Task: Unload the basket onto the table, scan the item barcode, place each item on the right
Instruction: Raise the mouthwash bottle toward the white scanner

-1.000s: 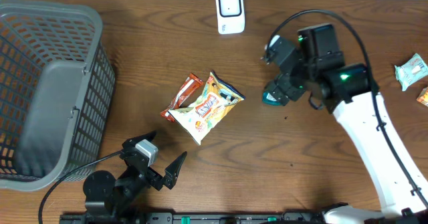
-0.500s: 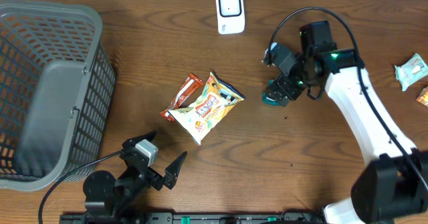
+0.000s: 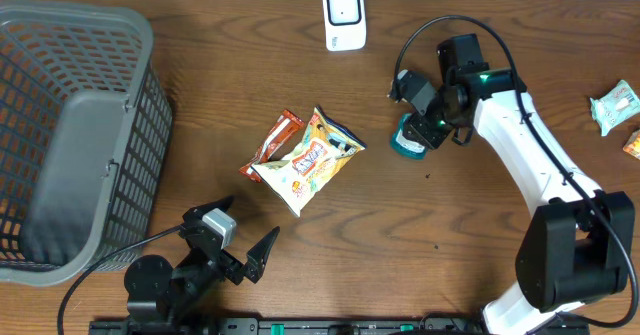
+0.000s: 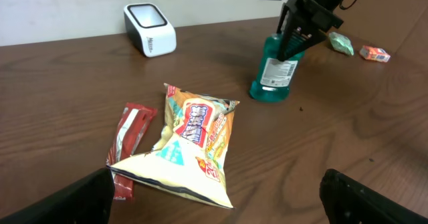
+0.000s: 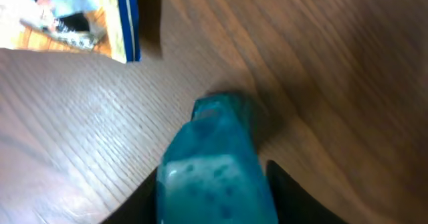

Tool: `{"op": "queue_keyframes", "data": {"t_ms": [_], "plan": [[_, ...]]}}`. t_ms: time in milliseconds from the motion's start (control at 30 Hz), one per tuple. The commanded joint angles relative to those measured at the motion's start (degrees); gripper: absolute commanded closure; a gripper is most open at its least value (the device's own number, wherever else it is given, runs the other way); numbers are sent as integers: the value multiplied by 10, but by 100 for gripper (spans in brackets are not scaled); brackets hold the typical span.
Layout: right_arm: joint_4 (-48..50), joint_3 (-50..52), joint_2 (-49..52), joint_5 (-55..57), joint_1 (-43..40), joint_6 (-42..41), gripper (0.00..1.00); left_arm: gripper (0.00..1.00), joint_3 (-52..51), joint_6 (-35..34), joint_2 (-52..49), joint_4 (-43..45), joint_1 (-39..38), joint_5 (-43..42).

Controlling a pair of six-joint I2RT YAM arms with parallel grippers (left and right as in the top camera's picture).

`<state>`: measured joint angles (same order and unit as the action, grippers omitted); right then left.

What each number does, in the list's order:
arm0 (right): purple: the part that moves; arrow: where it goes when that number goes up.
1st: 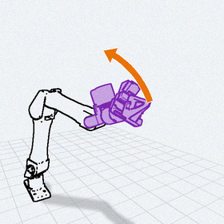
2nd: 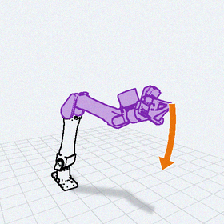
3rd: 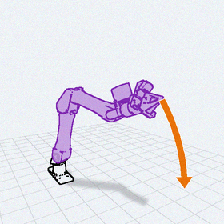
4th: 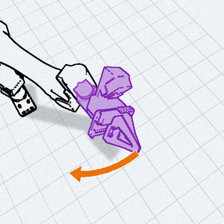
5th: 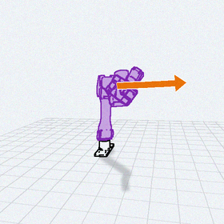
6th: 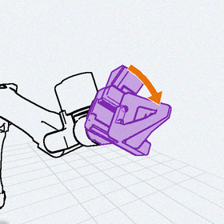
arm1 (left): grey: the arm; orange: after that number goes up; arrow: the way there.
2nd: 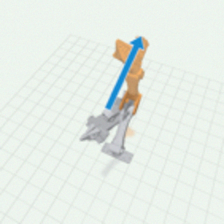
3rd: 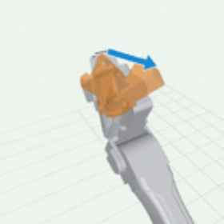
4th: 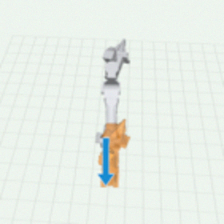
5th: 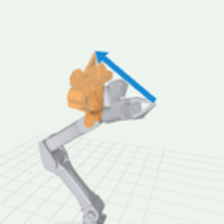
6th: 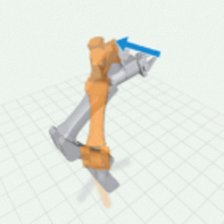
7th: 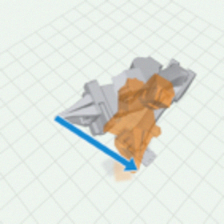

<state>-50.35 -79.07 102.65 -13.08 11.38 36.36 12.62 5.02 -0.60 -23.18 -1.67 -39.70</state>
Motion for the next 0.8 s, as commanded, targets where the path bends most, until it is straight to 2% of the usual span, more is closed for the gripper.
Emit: {"op": "queue_keyframes", "data": {"t_ms": [0, 167, 267, 567, 767], "plan": [[-2, 2, 19, -16, -1, -5, 72, 2, 0, 10, 3, 0, -2, 1], [-5, -3, 18, -50, -1, -36, 84, 2, 0, 10, 3, 0, -2, 1], [-25, -25, 17, -103, -1, -38, 87, 2, 0, 10, 3, 0, -2, 1], [-167, -142, 6, -336, -6, -54, 84, 2, 0, 10, 3, 0, -2, 1], [-225, -160, -16, -511, -6, -70, 81, 2, 0, 10, 3, 0, -2, 1]]}}
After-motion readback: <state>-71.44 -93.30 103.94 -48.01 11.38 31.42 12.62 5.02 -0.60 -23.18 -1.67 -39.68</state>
